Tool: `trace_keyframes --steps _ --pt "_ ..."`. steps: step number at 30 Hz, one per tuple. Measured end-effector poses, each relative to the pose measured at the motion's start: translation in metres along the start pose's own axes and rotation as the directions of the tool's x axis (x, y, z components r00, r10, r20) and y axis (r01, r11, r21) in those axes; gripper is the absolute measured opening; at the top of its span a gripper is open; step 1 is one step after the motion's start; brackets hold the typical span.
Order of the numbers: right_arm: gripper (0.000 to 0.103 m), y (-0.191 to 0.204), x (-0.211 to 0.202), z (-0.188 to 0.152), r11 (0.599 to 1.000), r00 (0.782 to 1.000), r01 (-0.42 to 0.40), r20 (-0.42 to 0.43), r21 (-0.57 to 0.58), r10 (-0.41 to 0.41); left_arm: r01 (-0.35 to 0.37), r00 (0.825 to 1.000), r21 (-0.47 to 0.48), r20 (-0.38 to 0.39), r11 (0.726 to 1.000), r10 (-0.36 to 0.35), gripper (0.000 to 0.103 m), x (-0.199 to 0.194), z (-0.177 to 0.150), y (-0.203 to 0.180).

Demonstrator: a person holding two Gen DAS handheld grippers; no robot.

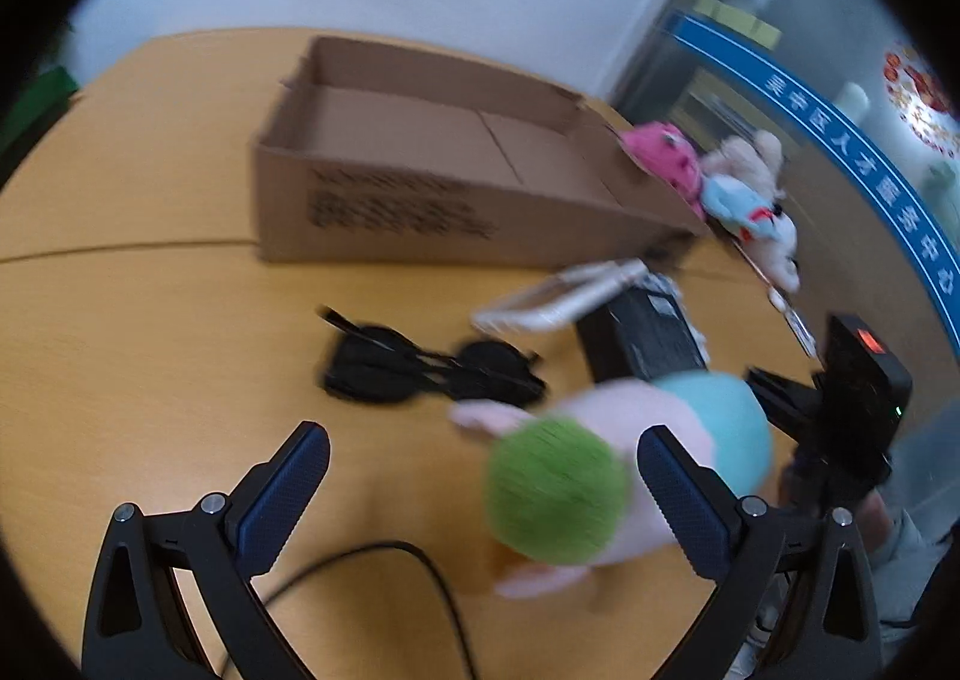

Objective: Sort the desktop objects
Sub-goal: 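Grasp the green-haired pink-and-teal plush with both grippers together, then carry the plush with both grippers and lower it into the cardboard box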

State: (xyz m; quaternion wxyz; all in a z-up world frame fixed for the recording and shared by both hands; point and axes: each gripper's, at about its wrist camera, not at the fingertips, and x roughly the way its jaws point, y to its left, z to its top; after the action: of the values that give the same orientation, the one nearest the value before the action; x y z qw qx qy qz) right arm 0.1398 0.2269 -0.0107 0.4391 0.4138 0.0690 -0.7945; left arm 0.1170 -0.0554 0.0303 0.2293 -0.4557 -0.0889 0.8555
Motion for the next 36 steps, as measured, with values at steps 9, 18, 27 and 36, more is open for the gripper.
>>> trace_keyframes --steps 9,18,27,36 --pt "0.103 0.009 0.034 0.005 0.997 0.997 0.034 -0.073 -0.069 -0.039 0.125 0.991 -0.087 -0.035 0.988 -0.129 0.103 0.035 -0.012 -0.006" --pt "0.101 0.012 0.036 0.006 0.999 0.998 0.037 -0.051 -0.036 -0.038 0.264 0.956 -0.134 -0.090 0.955 -0.277 0.081 0.052 -0.013 -0.003" --pt "0.095 0.026 0.034 0.006 0.996 0.995 0.070 -0.060 -0.052 -0.073 0.272 0.959 -0.039 -0.069 0.962 -0.274 0.076 0.033 -0.018 -0.025" --pt "0.103 0.029 0.026 -0.008 0.993 0.989 0.116 -0.083 -0.034 -0.119 0.330 0.929 -0.082 -0.150 0.940 -0.339 0.079 0.053 -0.018 -0.022"
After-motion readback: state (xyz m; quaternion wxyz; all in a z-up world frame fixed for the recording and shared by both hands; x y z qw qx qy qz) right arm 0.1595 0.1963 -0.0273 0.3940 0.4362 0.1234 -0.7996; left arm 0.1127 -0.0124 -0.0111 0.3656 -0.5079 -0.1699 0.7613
